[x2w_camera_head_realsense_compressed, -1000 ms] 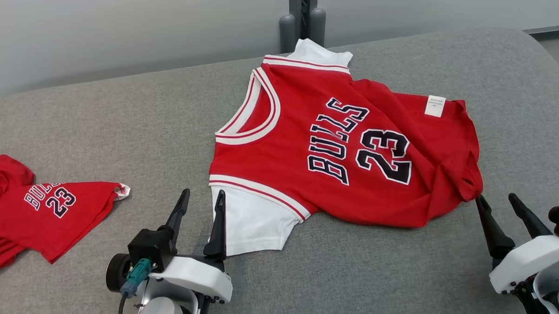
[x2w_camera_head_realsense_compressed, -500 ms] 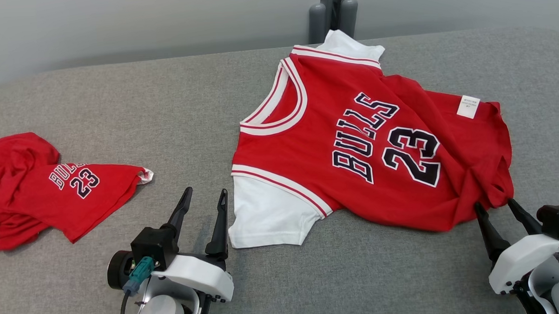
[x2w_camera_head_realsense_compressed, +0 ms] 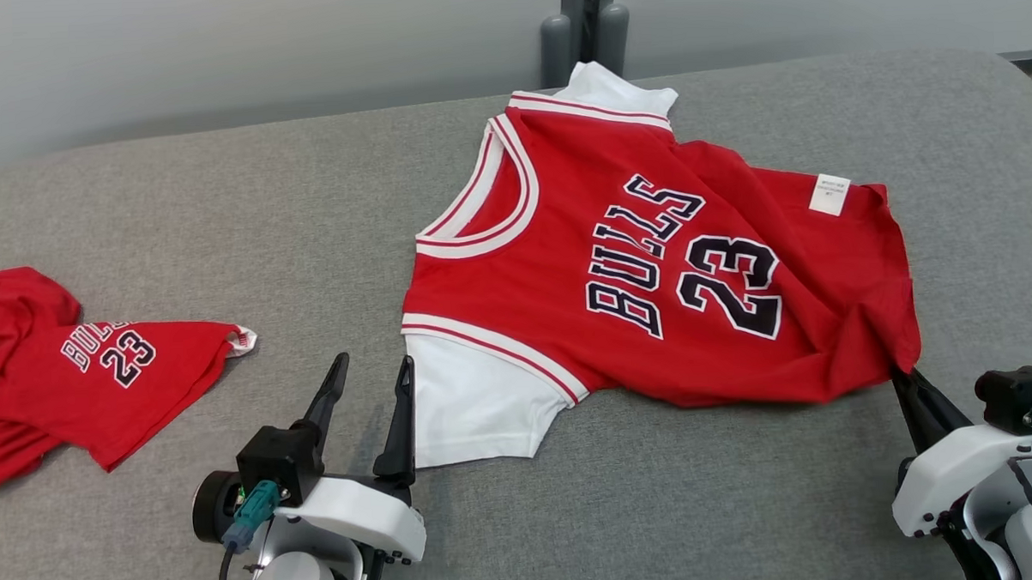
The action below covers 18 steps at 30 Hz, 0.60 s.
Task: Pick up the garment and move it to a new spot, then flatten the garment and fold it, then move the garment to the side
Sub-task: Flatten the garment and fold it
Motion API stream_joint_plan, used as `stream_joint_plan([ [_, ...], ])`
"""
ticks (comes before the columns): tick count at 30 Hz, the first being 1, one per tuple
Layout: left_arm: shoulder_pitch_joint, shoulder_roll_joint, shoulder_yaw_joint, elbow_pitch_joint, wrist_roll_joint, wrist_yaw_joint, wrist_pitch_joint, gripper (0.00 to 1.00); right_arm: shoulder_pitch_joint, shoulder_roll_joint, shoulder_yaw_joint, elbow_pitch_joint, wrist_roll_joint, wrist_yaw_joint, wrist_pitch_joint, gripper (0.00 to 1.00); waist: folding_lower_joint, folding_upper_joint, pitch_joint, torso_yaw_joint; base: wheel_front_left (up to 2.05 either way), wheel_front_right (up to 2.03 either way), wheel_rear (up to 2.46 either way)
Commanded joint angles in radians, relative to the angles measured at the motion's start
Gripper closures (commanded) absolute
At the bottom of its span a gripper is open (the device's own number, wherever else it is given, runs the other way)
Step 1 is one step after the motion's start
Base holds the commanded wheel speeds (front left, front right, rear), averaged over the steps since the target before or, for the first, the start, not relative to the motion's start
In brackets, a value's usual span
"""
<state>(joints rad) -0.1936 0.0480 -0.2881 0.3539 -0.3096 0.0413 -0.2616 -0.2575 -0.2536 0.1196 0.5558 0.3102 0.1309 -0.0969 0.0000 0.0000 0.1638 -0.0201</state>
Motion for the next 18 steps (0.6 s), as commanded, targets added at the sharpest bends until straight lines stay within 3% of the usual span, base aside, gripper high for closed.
stream_joint_plan([
  [1, -0.012, 0.005, 0.006, -0.003, 0.0, 0.0, -0.004, 0.0, -0.005, -0.01, 0.003, -0.012, 0.002, 0.0, 0.005, 1.0, 0.0, 0.0, -0.004, -0.018, 0.0, 0.0, 0.0],
  [5, -0.009, 0.004, 0.011, -0.007, -0.005, 0.004, -0.004, 0.0, 0.023, -0.026, 0.016, -0.063, 0.022, 0.0, 0.062, 1.0, 0.0, 0.0, -0.012, -0.053, 0.0, 0.0, 0.0],
  [9, 0.0, 0.005, 0.017, -0.006, -0.009, 0.002, -0.004, 0.0, 0.06, -0.06, 0.018, -0.18, 0.082, -0.001, 0.187, 1.0, 0.0, 0.0, -0.019, -0.092, 0.0, 0.0, 0.0],
  [14, -0.002, 0.005, 0.013, -0.011, -0.02, 0.008, -0.004, 0.0, 0.138, -0.103, -0.023, -0.387, 0.211, -0.001, 0.405, 1.0, 0.0, 0.0, -0.025, -0.123, 0.0, 0.0, 0.0],
  [18, -0.013, 0.005, 0.004, -0.013, -0.03, 0.011, -0.004, 0.0, 0.219, -0.086, -0.101, -0.522, 0.36, -0.001, 0.627, 1.0, 0.0, 0.0, -0.026, -0.131, 0.0, 0.0, 0.0],
])
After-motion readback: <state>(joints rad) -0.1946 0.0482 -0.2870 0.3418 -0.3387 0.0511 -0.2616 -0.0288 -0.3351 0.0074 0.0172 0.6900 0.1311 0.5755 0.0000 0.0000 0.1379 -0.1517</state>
